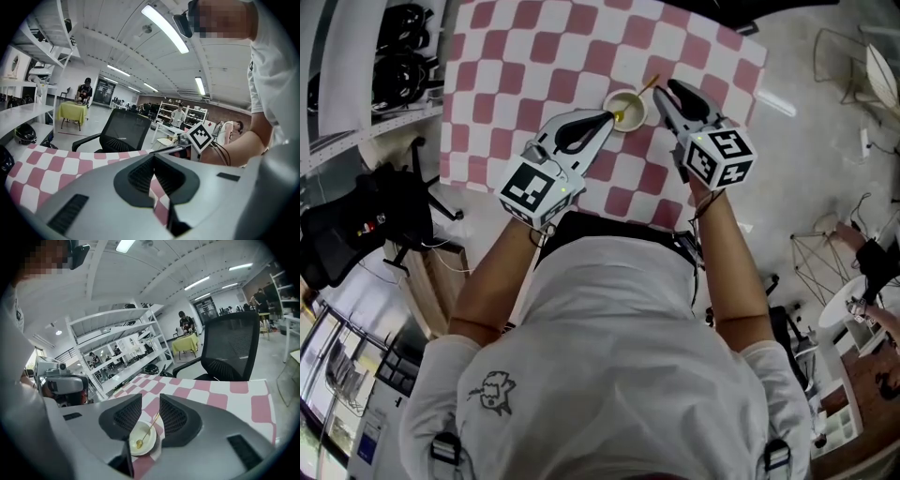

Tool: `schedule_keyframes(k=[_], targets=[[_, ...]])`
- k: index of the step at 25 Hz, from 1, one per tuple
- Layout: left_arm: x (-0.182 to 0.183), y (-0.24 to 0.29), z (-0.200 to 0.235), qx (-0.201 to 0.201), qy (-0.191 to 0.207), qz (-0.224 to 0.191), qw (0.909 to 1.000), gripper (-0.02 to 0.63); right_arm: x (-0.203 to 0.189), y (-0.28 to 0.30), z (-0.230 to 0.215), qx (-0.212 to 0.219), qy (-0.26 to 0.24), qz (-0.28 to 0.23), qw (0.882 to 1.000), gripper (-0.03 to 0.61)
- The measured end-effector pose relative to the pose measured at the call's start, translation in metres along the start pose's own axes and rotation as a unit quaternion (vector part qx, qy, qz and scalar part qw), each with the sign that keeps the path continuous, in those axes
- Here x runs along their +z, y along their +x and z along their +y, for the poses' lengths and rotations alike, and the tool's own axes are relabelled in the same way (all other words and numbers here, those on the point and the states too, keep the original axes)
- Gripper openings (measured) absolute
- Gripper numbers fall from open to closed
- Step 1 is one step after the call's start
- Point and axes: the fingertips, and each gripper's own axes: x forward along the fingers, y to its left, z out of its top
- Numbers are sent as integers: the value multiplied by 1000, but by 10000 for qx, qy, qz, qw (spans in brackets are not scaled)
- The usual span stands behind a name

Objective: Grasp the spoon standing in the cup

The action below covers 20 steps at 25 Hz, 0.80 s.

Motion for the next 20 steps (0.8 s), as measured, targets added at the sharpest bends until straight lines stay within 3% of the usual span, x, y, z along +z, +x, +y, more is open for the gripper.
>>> schedule_keyframes(k=[13, 20], targets=[[-10, 17, 9, 16, -101, 136, 9999, 14, -29, 36, -23, 152, 326, 194, 9992, 114], [-12, 9, 7, 87, -145, 110, 9998, 14, -26, 40, -19, 161, 174, 132, 9996, 46]])
